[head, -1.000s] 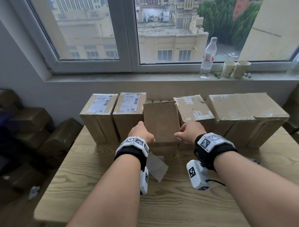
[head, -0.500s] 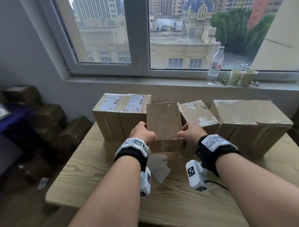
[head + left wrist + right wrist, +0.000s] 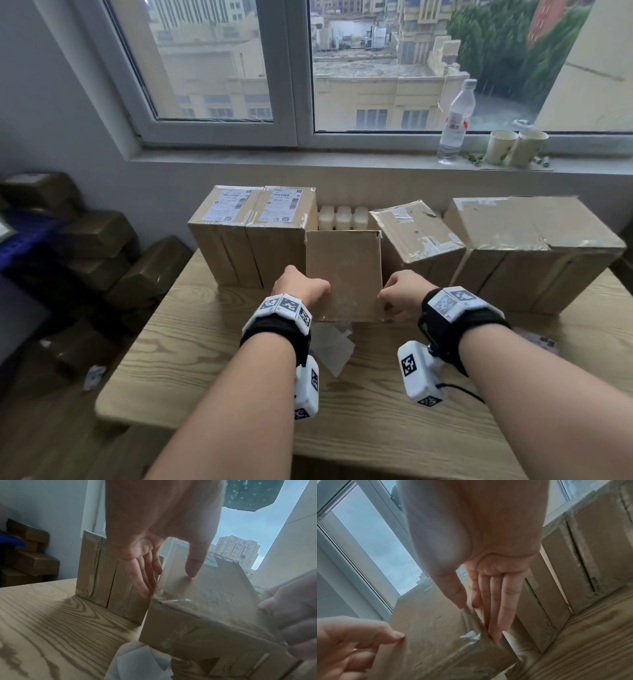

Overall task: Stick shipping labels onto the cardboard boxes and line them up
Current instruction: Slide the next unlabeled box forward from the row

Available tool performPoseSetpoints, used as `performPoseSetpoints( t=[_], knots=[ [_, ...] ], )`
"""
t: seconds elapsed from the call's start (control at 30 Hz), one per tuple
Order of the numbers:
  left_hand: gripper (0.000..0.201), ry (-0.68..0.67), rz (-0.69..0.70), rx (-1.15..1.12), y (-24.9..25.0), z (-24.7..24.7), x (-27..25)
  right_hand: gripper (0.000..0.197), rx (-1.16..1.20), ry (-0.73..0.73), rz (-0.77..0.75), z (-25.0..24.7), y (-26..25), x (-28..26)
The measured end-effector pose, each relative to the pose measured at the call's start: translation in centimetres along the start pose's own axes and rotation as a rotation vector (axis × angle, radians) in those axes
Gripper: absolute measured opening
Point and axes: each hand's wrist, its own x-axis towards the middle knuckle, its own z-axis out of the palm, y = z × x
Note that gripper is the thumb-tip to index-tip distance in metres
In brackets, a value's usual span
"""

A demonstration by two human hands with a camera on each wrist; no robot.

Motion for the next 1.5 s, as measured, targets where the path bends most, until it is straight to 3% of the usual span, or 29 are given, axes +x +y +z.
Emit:
performPoseSetpoints(
  t=[0.1,0.2,0.27,0.43,0.47,0.6,0.83,0.97,1.07,1.17,1.27,1.5],
  knots=[
    [0.076,0.044,0.034,0.035,0.1,0.3,-0.4,0.014,0.026,-0.010,-0.023,0.1,-0.1,-0.2],
    [0.115,0.096,0.171,0.156,1.1,0.8,-0.8,0.042,0.036,-0.041,-0.106,0.2,0.1,0.5],
    [0.126,0.125,0.231,0.277,1.9,1.2,-0.9,0.049,0.043,-0.014,-0.122,0.1,0.5,0.9],
    [0.138,0.087,0.248,0.473,3.6,1.2,0.0,0.047,-0.092,0.428,-0.144,-2.6,0.9,0.1],
    [0.138,0.056,0.238,0.486,3.7,1.0,0.2,0.050,-0.124,0.446,-0.142,-3.1,1.2,0.4],
    [0.123,0.003,0.235,0.468,4.0,0.3,0.5,0.052,-0.247,0.282,-0.076,-3.3,1.3,1.7],
    [0.108,-0.012,0.251,0.420,3.8,-0.1,0.8,0.029,-0.333,0.292,-0.106,-2.5,-0.7,3.0],
    [0.112,0.007,0.252,0.338,3.3,-0.2,1.3,0.033,-0.164,0.303,-0.147,-2.8,-0.9,3.3],
    [0.125,0.047,0.201,0.179,2.5,-0.1,1.3,0.018,0.117,0.270,-0.168,-2.6,-0.7,2.4],
    [0.103,0.072,0.140,0.086,1.7,0.2,1.2,0.030,0.107,0.104,-0.130,-1.9,-0.7,1.1],
    [0.080,0.101,0.128,0.033,1.4,0.3,1.0,0.037,0.074,0.134,-0.187,-1.8,-0.4,0.8],
    [0.068,0.155,0.194,-0.096,1.1,-0.8,-0.7,0.020,0.042,0.214,-0.308,-2.6,-0.5,-0.7]
  ],
)
